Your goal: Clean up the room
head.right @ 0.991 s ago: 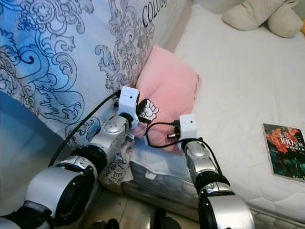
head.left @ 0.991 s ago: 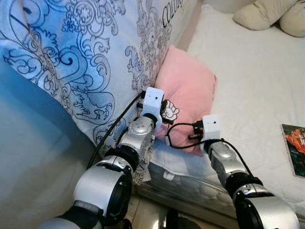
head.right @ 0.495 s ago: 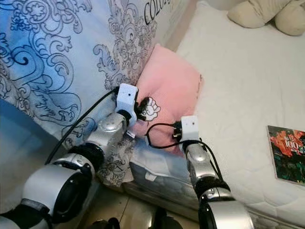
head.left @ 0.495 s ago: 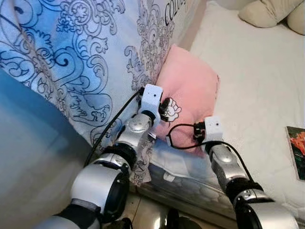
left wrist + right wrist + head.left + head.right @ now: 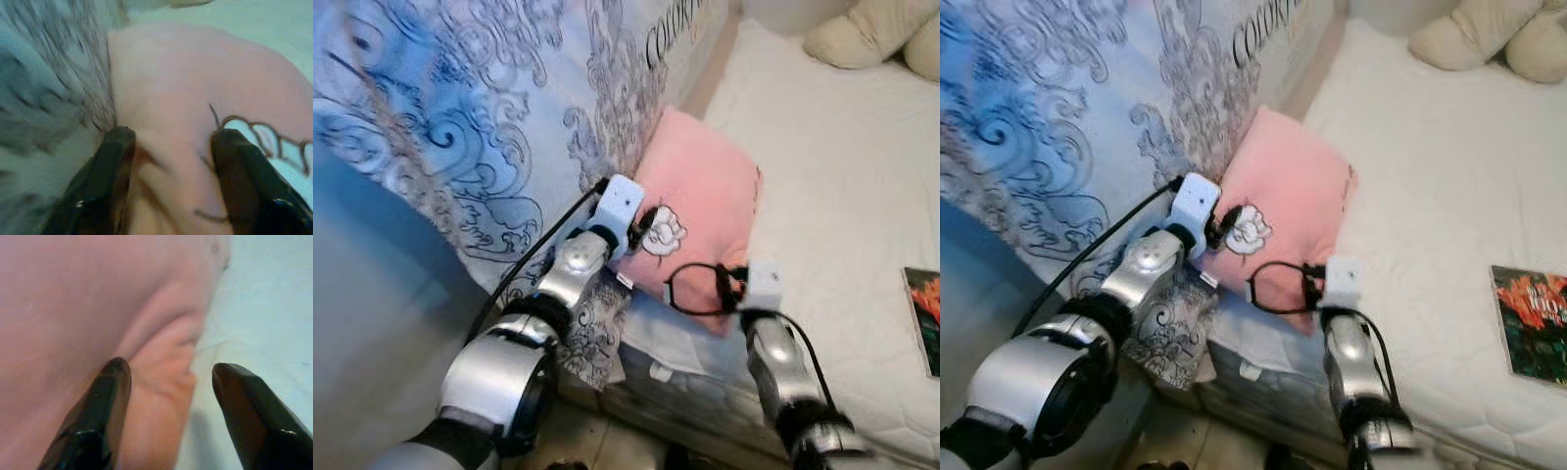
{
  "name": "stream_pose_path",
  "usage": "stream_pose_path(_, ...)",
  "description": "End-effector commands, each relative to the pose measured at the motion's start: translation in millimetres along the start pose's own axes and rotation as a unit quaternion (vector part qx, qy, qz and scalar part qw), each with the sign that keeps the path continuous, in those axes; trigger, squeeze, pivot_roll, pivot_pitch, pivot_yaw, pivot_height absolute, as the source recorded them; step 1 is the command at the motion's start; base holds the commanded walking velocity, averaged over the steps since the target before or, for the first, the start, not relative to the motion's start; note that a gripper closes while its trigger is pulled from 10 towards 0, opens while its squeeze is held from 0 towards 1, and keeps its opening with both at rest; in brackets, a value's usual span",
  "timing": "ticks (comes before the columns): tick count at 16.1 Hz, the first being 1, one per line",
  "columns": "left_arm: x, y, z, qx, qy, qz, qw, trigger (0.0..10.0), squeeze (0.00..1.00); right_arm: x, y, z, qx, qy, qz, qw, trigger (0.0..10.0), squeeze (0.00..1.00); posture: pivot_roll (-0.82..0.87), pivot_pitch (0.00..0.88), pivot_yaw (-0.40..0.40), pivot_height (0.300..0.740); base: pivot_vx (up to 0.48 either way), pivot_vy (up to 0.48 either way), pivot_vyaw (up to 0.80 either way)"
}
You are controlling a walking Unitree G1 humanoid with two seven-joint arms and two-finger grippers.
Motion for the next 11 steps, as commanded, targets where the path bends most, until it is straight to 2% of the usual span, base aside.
stream_pose_path(1, -7.4, -2.4, -13.0, 0.053, 0.007, 0.017, 0.998, 10.0, 1.00, -4.5, 7.4, 7.4, 0.011, -0.017, 0.028, 0.999, 10.0, 1.00, 0.02, 0.000, 0.031, 0.732, 0.000, 0.000, 0.00)
stream_pose_path(3, -13.1, -2.0, -11.2, 0.071, -0.001, 0.041, 0.997, 10.0, 1.00, -13.8, 15.7, 15.2, 0.002, -0.033, 0.063, 0.998, 10.0, 1.00, 0.02, 0.000, 0.040, 0.732, 0.000, 0.000, 0.00)
stream_pose_path(5, -20.7, 4.3, -6.9, 0.072, -0.009, 0.085, 0.994, 10.0, 1.00, -34.9, 29.5, 21.7, -0.030, -0.046, 0.117, 0.992, 10.0, 1.00, 0.01, 0.000, 0.045, 0.732, 0.000, 0.000, 0.00)
stream_pose_path(6, -26.3, 5.0, -3.1, 0.034, -0.013, 0.106, 0.994, 10.0, 1.00, -50.6, 41.1, 26.2, -0.042, -0.052, 0.148, 0.987, 10.0, 1.00, 0.01, 0.000, 0.050, 0.732, 0.000, 0.000, 0.00)
stream_pose_path(7, -33.6, -3.7, 7.1, -0.016, -0.029, 0.105, 0.994, 10.0, 1.00, -70.3, 46.4, 38.2, -0.053, -0.068, 0.165, 0.983, 10.0, 1.00, 0.01, 0.000, 0.049, 0.732, 0.000, 0.000, 0.00)
stream_pose_path(8, -42.7, -13.4, 14.0, -0.063, -0.029, 0.098, 0.993, 10.0, 1.00, -89.0, 43.7, 54.1, -0.060, -0.096, 0.163, 0.980, 10.0, 1.00, 0.01, 0.000, 0.040, 0.732, 0.000, 0.000, 0.00)
stream_pose_path(9, -48.5, -18.1, 16.0, -0.097, -0.024, 0.095, 0.990, 10.0, 1.00, -97.8, 39.6, 62.6, -0.062, -0.114, 0.154, 0.980, 10.0, 1.00, 0.01, 0.000, 0.041, 0.732, 0.000, 0.000, 0.00)
stream_pose_path(10, -63.7, -26.6, 21.3, -0.190, -0.003, 0.091, 0.978, 10.0, 1.00, -112.2, 27.9, 75.1, -0.060, -0.134, 0.128, 0.981, 10.0, 1.00, 0.01, 0.000, 0.032, 0.732, 0.000, 0.000, 0.00)
stream_pose_path(11, -76.3, -34.1, 24.0, -0.234, 0.017, 0.086, 0.968, 10.0, 0.00, -119.7, 20.0, 76.5, -0.060, -0.130, 0.105, 0.984, 10.0, 1.00, 0.01, 0.000, 0.021, 0.732, 0.000, 0.000, 0.00)
Point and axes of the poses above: a point about 5 cm out from each wrist's last joint towards the gripper, its own x axis pointing out of the wrist towards the gripper, its own y axis along the axis of the wrist's last joint, z = x × y, the point moved 6 cm from there along x, pointing out of the wrist towards the gripper, and after that the axes turned 14 degrees about x, right-handed, at the moved point
